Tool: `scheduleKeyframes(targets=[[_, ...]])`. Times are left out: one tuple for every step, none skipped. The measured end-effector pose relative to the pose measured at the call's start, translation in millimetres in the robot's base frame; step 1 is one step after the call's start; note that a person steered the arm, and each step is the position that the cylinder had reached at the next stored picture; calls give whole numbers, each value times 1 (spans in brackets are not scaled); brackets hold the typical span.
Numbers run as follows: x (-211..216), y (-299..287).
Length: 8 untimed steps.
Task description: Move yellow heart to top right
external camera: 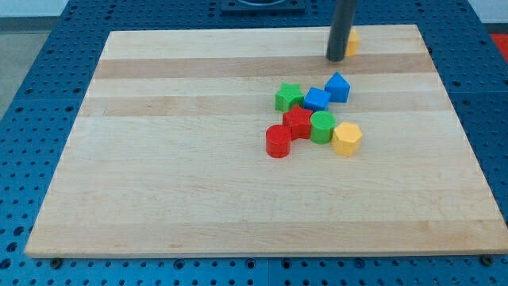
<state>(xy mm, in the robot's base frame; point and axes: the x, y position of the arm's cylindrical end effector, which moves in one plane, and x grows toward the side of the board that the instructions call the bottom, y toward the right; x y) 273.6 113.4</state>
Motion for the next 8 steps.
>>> scheduleKeyframes(targets=[[-12, -19], [-25, -11], [-26, 9], [-26, 28], [-29, 32], [-31, 32], [-31, 32], [-27, 34]])
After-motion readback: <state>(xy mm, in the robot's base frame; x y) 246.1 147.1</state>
